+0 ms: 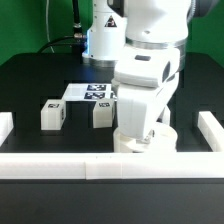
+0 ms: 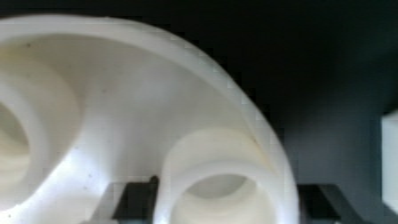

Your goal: Assemble stool

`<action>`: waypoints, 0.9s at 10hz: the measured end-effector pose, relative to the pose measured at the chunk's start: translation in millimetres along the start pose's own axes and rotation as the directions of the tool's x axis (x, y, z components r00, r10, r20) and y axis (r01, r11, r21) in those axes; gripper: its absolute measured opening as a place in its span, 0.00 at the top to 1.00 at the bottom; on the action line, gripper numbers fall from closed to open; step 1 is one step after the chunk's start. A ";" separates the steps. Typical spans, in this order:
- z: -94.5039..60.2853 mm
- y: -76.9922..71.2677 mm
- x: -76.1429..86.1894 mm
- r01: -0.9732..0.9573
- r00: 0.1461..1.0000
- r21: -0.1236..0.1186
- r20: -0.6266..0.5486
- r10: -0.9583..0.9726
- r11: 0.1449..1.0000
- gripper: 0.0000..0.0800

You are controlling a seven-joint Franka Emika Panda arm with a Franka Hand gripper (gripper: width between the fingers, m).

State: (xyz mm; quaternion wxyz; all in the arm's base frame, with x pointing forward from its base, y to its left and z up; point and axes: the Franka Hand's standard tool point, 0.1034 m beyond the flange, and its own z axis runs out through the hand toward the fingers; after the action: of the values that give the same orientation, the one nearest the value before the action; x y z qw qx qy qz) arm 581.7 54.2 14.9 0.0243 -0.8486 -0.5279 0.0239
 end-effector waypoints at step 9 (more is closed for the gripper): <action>1.2 -11.9 41.9 -0.022 1.000 0.010 -0.008 0.022 1.000 0.60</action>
Offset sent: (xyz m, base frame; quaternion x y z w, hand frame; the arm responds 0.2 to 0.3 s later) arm 0.0218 0.0281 -0.0014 0.0151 0.0092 0.0274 0.9995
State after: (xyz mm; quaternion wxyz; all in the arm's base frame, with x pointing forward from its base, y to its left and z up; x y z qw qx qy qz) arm 589.4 97.0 13.9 0.0305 -0.8543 -0.5184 0.0235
